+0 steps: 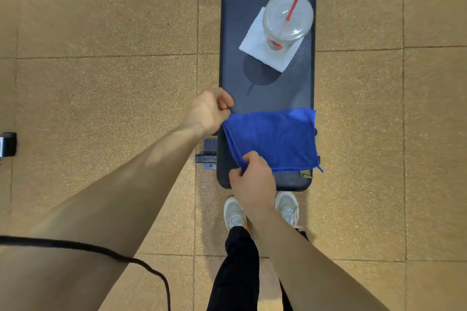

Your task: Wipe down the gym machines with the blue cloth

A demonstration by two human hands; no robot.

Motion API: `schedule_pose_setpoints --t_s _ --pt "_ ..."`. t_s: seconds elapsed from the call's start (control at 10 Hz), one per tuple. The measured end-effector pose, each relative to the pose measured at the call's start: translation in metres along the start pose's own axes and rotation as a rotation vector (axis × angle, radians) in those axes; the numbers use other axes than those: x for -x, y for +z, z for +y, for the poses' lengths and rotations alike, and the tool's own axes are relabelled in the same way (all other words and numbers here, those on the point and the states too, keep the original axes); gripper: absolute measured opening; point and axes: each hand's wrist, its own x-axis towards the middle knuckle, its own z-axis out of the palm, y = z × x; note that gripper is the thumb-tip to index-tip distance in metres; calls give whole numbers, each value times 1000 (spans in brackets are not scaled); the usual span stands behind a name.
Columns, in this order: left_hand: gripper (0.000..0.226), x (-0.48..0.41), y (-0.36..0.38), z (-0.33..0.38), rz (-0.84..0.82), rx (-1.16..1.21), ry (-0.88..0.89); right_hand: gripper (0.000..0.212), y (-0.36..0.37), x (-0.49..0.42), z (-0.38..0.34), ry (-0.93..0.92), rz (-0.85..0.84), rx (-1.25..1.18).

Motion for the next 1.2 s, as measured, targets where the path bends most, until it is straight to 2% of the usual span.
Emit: schedule_pose_setpoints --t_s 0.2,0.3,0.4,0.5,0.6,0.7,0.8,0.9,1.0,1.1,1.2 --pt "17 -2 38 75 -23 41 140 20 -79 -10 54 142 34 -182" --pt "16 -12 71 106 -50 65 167 20 -105 -25 87 170 27 -197" --pt "12 -17 102 119 -67 46 182 25 -112 -40 117 198 96 -42" --pt "22 -15 118 106 57 -120 124 45 -113 -53 129 230 108 -9" --pt "29 -4 122 79 115 -282 -5 53 -112 -64 127 185 5 -95" --pt "25 2 123 61 78 -240 -50 32 -105 -71 126 125 -15 -26" --pt "10 1 113 53 65 -141 -93 26 -99 -71 115 86 -1 38" --pt "14 -3 93 31 143 -102 -141 26 -85 -77 97 2 -27 72" --pt "26 0 72 10 143 -94 -143 23 -73 -78 72 -34 -63 179" --pt "37 10 53 -1 153 -123 -86 27 -77 -71 55 -71 -17 380" --pt "44 34 30 7 80 -206 -112 35 -101 -57 42 -83 -14 542"
